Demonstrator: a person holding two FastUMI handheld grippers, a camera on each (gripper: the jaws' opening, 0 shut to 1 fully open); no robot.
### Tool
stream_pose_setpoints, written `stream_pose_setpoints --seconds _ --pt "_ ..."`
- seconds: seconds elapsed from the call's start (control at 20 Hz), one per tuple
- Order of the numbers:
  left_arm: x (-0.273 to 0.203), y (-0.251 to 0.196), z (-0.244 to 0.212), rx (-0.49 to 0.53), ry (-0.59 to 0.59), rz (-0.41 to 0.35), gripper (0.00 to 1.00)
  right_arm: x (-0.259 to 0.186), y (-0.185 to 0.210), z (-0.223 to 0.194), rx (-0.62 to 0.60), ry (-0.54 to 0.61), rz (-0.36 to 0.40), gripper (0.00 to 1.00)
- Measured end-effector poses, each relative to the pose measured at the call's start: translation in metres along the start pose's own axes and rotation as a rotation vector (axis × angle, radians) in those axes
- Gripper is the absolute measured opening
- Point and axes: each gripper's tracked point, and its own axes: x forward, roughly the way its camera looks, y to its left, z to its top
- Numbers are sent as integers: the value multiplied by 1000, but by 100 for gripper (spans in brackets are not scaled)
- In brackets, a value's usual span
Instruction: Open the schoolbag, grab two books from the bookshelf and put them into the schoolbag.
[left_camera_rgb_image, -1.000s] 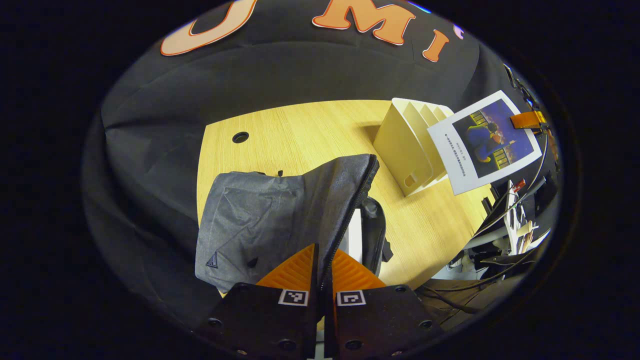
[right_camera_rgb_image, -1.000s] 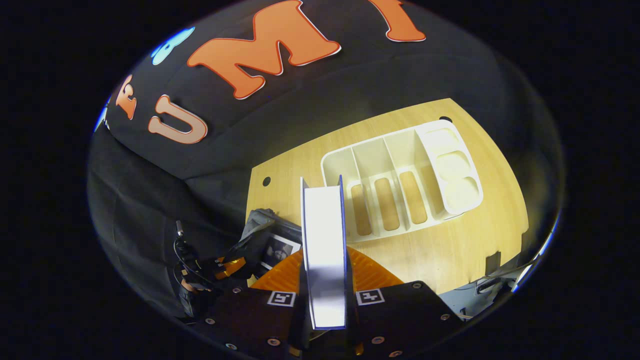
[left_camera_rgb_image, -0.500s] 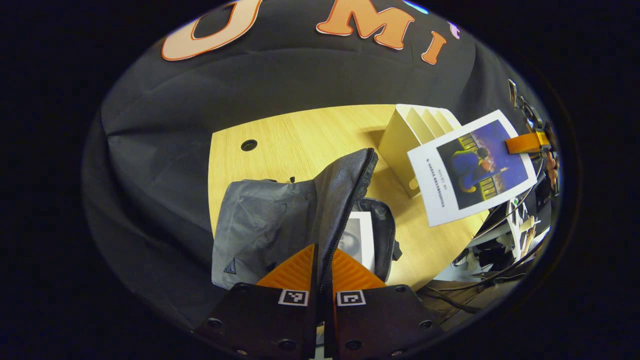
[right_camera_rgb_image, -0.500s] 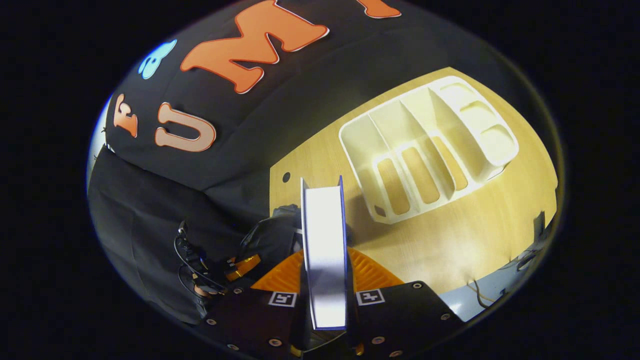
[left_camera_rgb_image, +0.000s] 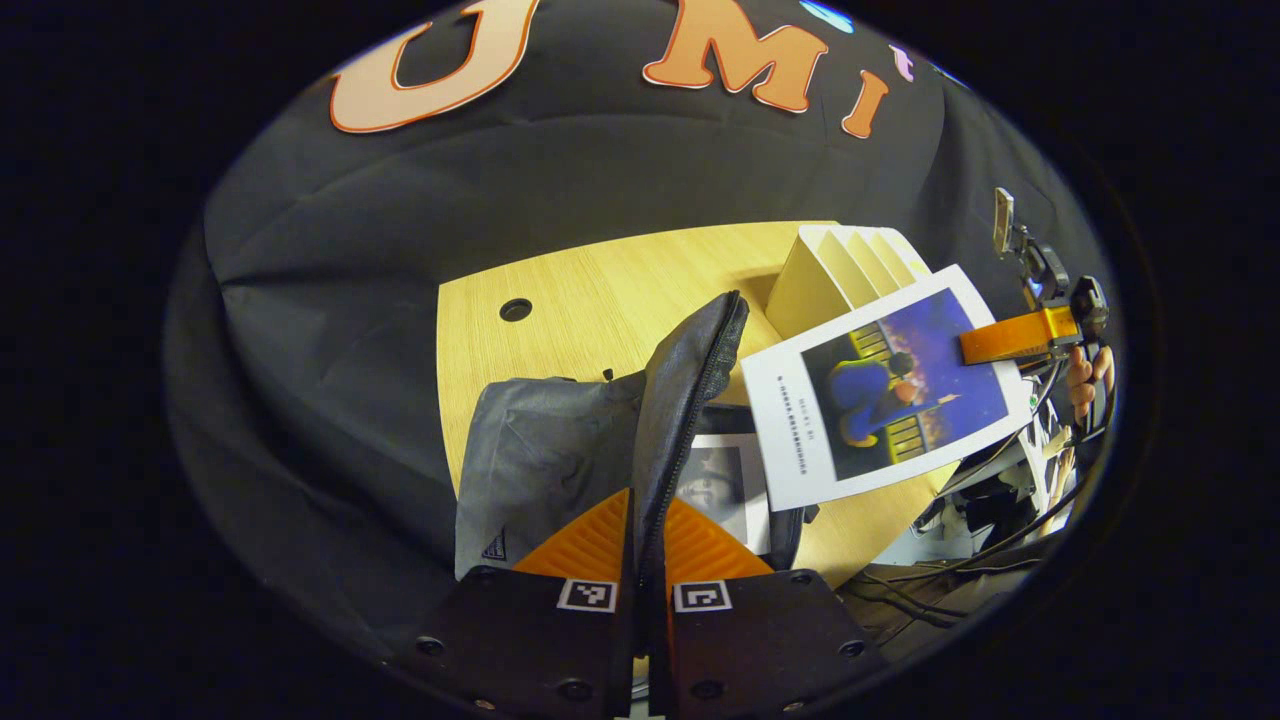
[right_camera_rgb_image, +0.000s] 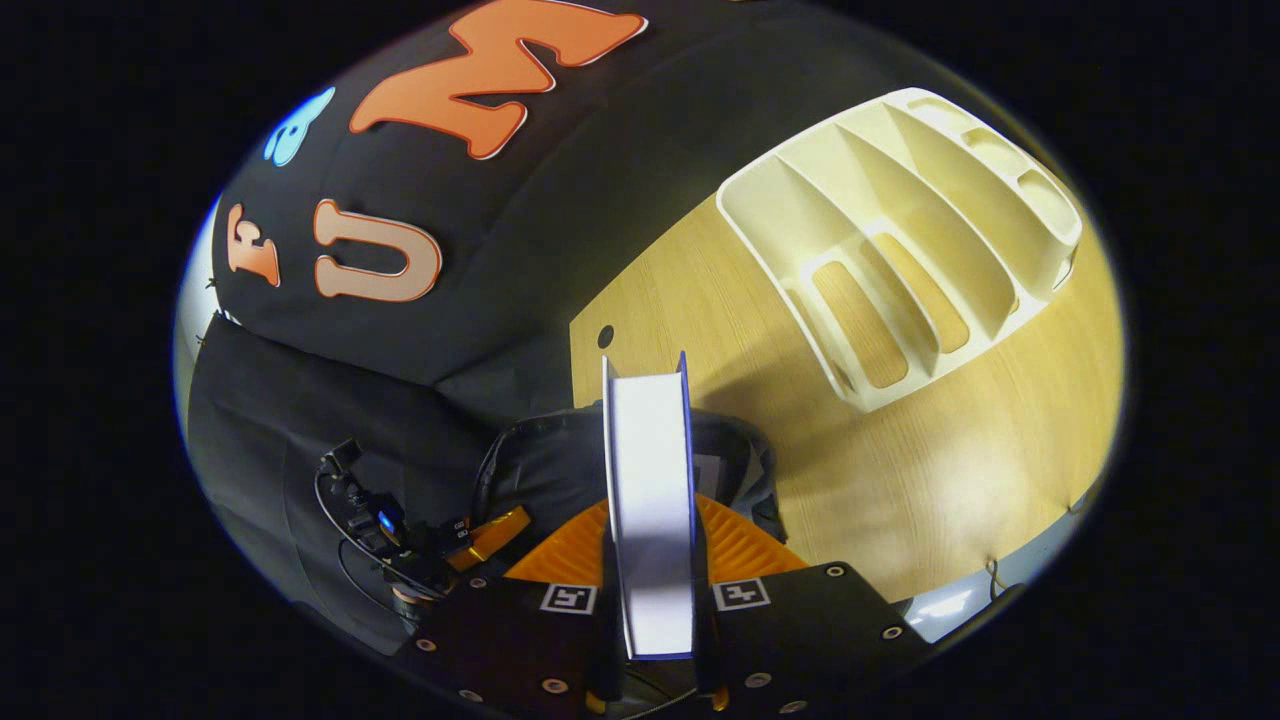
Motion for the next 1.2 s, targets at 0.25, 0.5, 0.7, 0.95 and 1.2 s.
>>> stream_pose_setpoints --seconds 0.25,0.5,0.7,0.95,1.2 --pt "-4 10 7 6 -14 -7 7 41 5 -26 51 27 41 28" --pt "-4 6 9 18 -18 -25 7 76 13 -43 111 46 99 28" --pt "-7 3 13 28 -25 -40 7 104 20 -57 126 47 126 28" --pt "-4 -9 12 -6 -30 -79 7 126 32 -62 141 33 172 27" --pt "-4 -24 15 -3 -23 -95 6 141 39 -71 150 39 209 28"
